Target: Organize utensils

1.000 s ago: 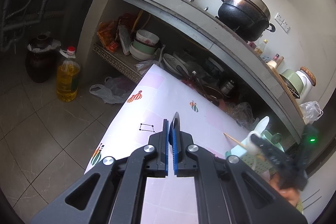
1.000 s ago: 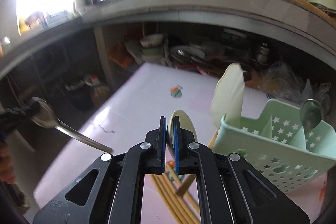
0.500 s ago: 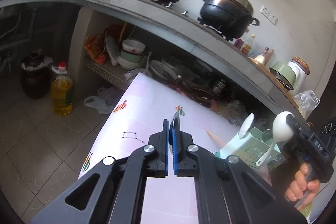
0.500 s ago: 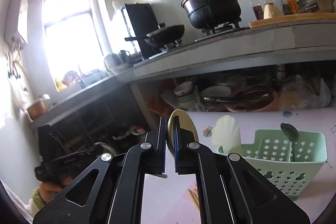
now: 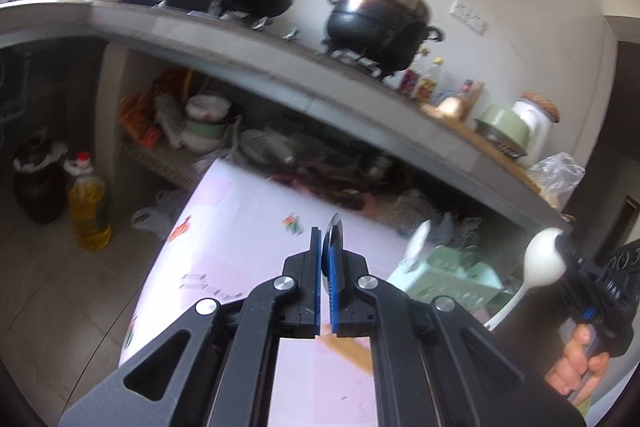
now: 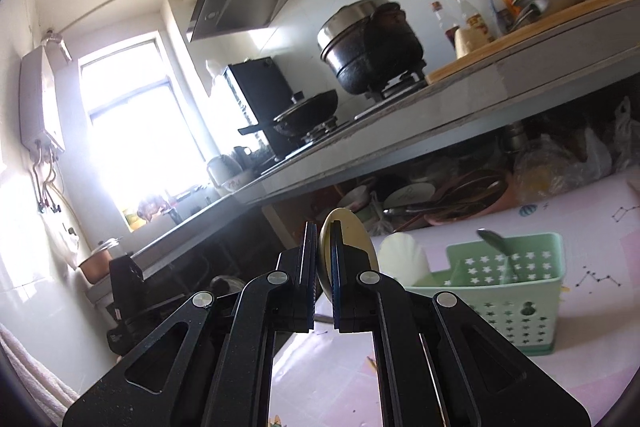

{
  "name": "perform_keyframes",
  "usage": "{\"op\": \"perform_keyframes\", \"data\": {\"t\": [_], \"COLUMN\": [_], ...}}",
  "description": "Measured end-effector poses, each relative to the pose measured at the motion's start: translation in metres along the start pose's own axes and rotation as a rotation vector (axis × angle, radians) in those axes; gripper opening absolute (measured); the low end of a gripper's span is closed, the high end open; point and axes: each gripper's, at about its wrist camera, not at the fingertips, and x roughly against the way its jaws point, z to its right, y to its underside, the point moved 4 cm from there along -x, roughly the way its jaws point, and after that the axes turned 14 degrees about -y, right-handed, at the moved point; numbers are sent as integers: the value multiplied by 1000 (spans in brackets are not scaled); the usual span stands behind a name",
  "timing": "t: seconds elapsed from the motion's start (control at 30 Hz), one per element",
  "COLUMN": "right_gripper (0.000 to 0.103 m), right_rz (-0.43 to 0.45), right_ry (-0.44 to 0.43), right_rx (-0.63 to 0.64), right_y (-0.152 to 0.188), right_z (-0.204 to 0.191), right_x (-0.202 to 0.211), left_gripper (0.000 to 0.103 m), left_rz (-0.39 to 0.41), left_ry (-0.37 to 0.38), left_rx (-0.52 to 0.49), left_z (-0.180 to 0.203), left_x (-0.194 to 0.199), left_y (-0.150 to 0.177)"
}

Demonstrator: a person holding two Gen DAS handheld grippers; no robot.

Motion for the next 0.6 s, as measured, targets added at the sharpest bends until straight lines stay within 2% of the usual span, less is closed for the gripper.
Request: {"op": "perform_keyframes", "data": {"t": [0.17, 0.27, 0.4, 0.53, 0.6], "right_gripper": [5, 5, 5, 5, 5], "right_rz": [42, 60, 75, 84, 94], "right_ry": [33, 51, 62, 75, 76], "right_rx": [-4, -3, -13, -21, -29], "right_y": [0, 1, 3, 5, 5], "right_z": [2, 4, 11, 17, 20], "right_x": [25, 33, 42, 49, 53], "left_gripper": [2, 2, 2, 2, 2], "left_rz": [99, 143, 166, 109, 107], "left_ry": [94, 125, 100, 74, 50], "left_rx": [-61, -121, -231, -349, -404], "left_z": [40, 69, 107, 141, 152], "left_x": [18, 21, 10, -17, -29], "left_y": [-31, -46, -53, -46, -39]}}
